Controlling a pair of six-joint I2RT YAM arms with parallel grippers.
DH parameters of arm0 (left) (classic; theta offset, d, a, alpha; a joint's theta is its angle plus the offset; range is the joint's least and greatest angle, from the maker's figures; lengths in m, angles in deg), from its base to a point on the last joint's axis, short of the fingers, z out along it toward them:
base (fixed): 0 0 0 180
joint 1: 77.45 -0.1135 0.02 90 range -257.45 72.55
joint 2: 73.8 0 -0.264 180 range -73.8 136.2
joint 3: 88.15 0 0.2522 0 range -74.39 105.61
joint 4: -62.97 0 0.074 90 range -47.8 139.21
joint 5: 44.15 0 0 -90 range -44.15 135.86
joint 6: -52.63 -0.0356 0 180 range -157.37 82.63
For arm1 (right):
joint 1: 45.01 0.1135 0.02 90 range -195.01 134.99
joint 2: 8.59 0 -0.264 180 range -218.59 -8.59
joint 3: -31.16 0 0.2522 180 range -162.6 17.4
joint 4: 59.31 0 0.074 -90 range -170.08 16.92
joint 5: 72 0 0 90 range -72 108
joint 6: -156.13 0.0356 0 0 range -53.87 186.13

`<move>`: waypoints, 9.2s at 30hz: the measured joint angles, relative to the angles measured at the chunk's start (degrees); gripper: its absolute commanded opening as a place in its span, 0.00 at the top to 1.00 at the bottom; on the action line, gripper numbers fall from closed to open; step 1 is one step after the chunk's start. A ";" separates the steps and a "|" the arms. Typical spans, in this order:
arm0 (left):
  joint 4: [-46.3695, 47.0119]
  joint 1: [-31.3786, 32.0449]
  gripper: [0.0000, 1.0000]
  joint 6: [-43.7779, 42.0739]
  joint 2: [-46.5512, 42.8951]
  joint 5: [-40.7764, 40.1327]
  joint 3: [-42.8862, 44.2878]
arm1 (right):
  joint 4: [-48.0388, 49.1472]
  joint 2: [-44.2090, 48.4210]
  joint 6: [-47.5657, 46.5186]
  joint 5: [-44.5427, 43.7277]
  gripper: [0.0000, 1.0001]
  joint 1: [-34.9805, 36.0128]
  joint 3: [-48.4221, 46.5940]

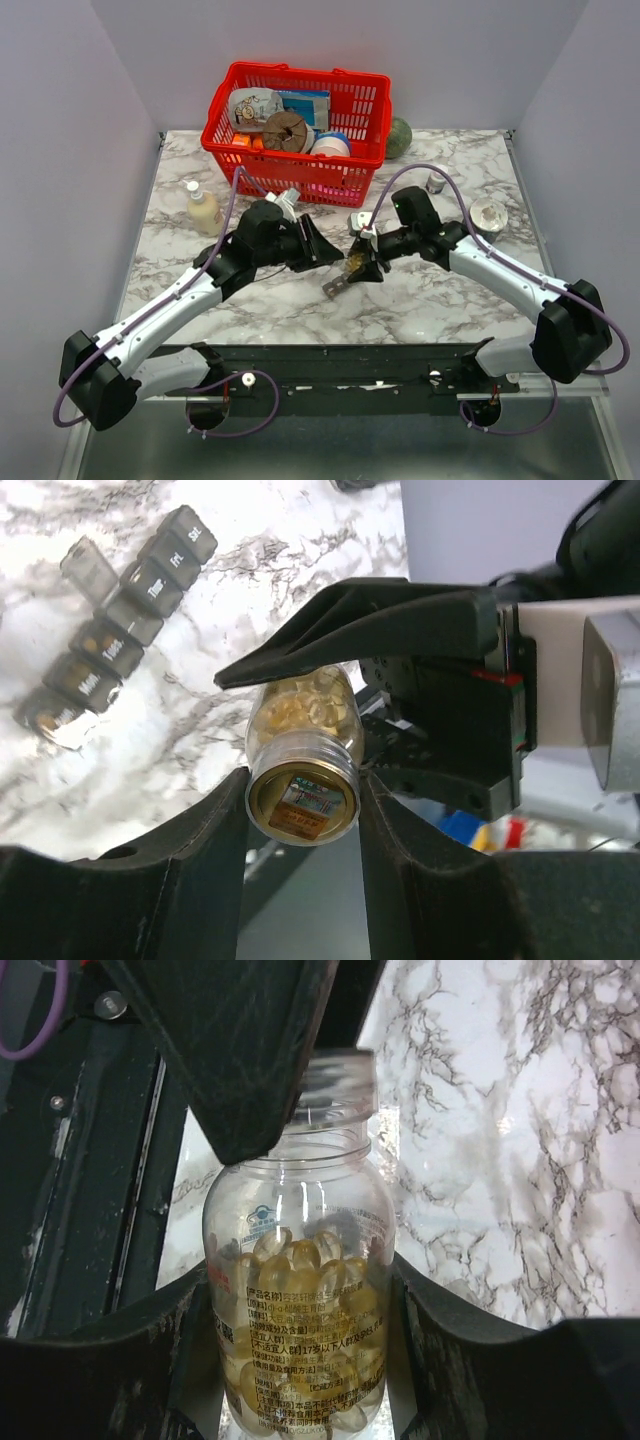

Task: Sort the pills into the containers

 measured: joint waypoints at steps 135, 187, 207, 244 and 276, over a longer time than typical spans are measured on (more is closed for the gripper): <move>16.57 -14.49 0.01 -35.36 -18.86 12.39 -15.37 | 43.98 34.71 63.36 19.39 0.99 -26.12 3.15; 12.22 -14.49 0.01 -48.65 -24.61 6.38 -17.64 | -16.31 -2.38 -21.77 -13.46 0.99 -9.84 3.65; 9.33 -14.49 0.01 -50.77 -30.42 -4.98 -17.64 | -12.57 -11.19 -10.29 -23.78 0.99 -4.72 1.57; 8.94 -14.49 0.01 -51.10 -30.27 -4.98 -17.64 | -20.98 -16.35 -8.41 -33.57 0.99 -1.31 -5.14; 8.94 -14.49 0.01 -51.15 -30.88 -4.57 -17.64 | -25.97 -19.41 -8.39 -37.77 1.00 0.48 -9.77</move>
